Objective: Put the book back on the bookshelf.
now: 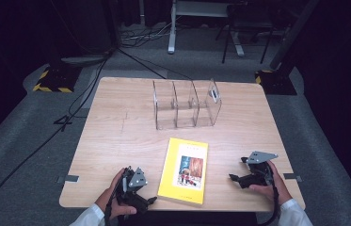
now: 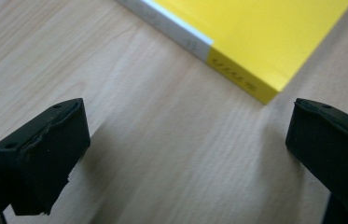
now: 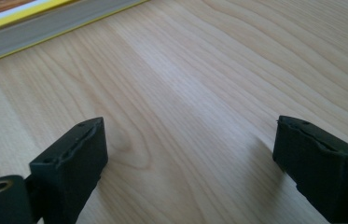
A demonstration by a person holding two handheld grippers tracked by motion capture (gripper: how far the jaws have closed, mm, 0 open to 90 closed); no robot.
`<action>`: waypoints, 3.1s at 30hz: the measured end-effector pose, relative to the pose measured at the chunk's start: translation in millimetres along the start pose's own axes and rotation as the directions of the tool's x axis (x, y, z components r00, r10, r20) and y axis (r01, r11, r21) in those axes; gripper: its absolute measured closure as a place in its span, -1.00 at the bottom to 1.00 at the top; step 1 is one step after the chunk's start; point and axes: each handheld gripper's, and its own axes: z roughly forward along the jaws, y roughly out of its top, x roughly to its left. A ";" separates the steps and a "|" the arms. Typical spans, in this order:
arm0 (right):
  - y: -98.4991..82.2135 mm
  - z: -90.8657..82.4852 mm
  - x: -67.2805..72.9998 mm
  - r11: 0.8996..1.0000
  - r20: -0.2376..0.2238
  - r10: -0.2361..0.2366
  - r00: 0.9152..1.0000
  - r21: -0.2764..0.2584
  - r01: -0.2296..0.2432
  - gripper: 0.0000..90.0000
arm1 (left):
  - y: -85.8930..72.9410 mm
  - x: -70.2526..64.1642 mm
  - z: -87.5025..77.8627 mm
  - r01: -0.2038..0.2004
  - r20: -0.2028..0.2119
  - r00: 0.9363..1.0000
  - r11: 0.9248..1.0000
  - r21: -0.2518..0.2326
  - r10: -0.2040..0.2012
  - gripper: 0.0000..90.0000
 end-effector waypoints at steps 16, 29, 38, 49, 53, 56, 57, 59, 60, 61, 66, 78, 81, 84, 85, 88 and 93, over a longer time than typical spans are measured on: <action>24.5 21.7 25.7 0.996 -0.085 -0.088 0.992 0.000 0.089 -0.66 | 15.0 -1.6 12.7 0.004 -0.004 1.000 1.000 0.002 -0.004 -1.00; 36.6 29.1 32.5 0.992 -0.117 -0.122 0.986 0.013 0.124 -0.47 | 22.6 15.9 19.1 0.037 -0.031 0.999 0.999 -0.004 -0.037 -1.00; 52.2 38.7 33.2 0.988 -0.140 -0.144 0.980 0.031 0.150 -0.19 | 30.8 35.0 25.7 0.050 -0.043 0.998 0.999 -0.003 -0.050 -1.00; 69.7 38.4 39.3 0.966 -0.190 -0.188 0.964 0.142 0.217 0.46 | 31.3 37.0 26.1 0.027 -0.028 0.999 1.000 -0.003 -0.027 -0.99; 76.1 38.8 43.2 0.949 -0.213 -0.207 0.955 0.192 0.248 0.66 | 31.3 36.6 26.1 0.029 -0.030 0.999 1.000 -0.003 -0.029 -0.99; 84.0 41.4 44.5 0.931 -0.228 -0.211 0.950 0.247 0.267 0.76 | 31.5 36.4 26.3 0.030 -0.031 0.999 1.000 -0.003 -0.030 -0.99; 85.8 42.0 45.4 0.927 -0.229 -0.215 0.949 0.259 0.272 0.80 | 31.7 36.1 26.6 0.031 -0.030 0.999 1.000 -0.003 -0.031 -0.99; 88.4 42.9 46.7 0.918 -0.232 -0.220 0.947 0.280 0.282 0.88 | 31.9 36.0 26.8 0.032 -0.030 0.999 0.999 -0.004 -0.032 -0.99; 88.6 43.0 47.4 0.918 -0.238 -0.217 0.947 0.281 0.281 0.90 | 31.9 35.9 26.8 0.033 -0.030 0.999 0.999 -0.004 -0.033 -0.99; 88.1 42.8 46.7 0.919 -0.246 -0.210 0.946 0.280 0.277 0.99 | 31.9 35.9 26.9 0.033 -0.030 0.999 0.999 -0.004 -0.034 -0.99; 85.2 42.4 44.2 0.929 -0.262 -0.202 0.944 0.255 0.269 1.00 | 32.0 35.4 27.0 0.036 -0.033 0.999 0.999 -0.004 -0.036 -0.99; 88.1 41.6 51.4 0.907 -0.270 -0.230 0.935 0.289 0.306 1.00 | 31.9 34.5 26.8 0.040 -0.038 0.998 0.999 -0.006 -0.041 -0.99; 90.7 41.5 52.9 0.897 -0.270 -0.208 0.940 0.331 0.294 1.00 | 31.8 34.1 26.6 0.043 -0.041 0.998 0.999 -0.004 -0.043 -0.99; 95.9 43.8 52.4 0.876 -0.281 -0.205 0.937 0.374 0.304 1.00 | 31.7 34.0 26.7 0.044 -0.042 0.998 0.999 -0.005 -0.045 -0.99; 97.7 44.4 52.9 0.869 -0.278 -0.208 0.938 0.387 0.308 1.00 | 31.7 34.0 26.6 0.044 -0.042 0.998 0.999 -0.005 -0.044 -0.99; 100.4 47.3 54.2 0.867 -0.273 -0.220 0.936 0.386 0.316 1.00 | 31.7 33.8 26.6 0.046 -0.043 0.998 0.999 -0.005 -0.046 -0.99; 99.0 47.0 53.8 0.877 -0.268 -0.217 0.939 0.368 0.308 1.00 | 31.7 33.8 26.6 0.046 -0.043 0.998 0.999 -0.005 -0.046 -0.99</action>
